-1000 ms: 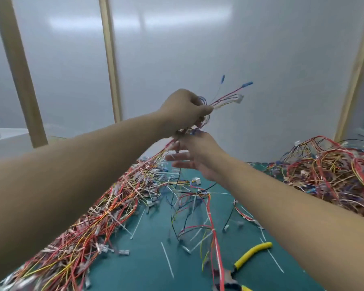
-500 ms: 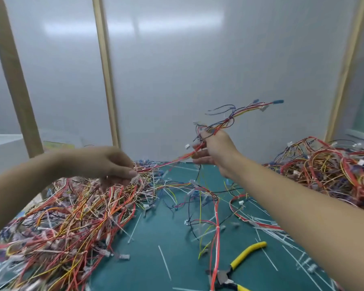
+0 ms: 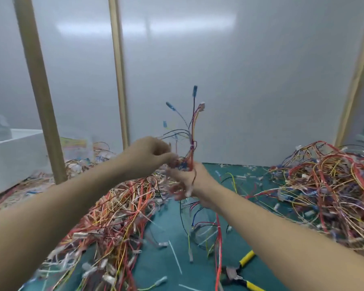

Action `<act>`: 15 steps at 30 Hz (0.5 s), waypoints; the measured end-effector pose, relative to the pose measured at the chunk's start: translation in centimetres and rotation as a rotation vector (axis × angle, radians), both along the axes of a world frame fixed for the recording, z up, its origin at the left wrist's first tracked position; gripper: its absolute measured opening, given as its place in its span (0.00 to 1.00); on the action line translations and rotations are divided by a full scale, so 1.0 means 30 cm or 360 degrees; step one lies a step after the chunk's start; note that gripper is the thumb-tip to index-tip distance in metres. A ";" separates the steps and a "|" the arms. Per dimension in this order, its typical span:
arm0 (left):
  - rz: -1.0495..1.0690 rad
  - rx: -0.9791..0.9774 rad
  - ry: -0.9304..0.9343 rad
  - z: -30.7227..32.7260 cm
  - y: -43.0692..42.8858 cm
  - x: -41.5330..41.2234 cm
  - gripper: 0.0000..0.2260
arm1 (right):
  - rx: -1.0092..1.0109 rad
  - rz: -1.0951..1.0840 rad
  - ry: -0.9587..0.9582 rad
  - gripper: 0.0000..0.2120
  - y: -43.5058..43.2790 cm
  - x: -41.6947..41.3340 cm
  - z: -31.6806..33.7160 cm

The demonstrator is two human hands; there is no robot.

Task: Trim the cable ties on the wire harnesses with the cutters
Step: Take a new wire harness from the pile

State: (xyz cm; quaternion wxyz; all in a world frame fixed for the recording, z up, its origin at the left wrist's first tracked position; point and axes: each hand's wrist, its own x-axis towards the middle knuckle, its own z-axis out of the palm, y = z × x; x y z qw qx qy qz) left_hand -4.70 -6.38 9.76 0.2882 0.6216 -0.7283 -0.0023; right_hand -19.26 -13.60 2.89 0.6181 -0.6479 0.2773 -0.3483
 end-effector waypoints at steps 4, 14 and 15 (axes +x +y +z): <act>-0.0003 0.0561 0.0068 -0.084 0.135 0.185 0.24 | 0.0063 -0.0320 -0.0037 0.12 -0.036 -0.039 0.007; 0.0245 0.0314 -0.0267 -0.111 0.191 0.200 0.17 | -0.0067 -0.0477 0.0162 0.04 -0.013 -0.117 -0.036; 0.0184 0.0345 -0.0283 -0.088 0.181 0.174 0.17 | -0.0077 -0.0477 0.0161 0.05 -0.008 -0.122 -0.035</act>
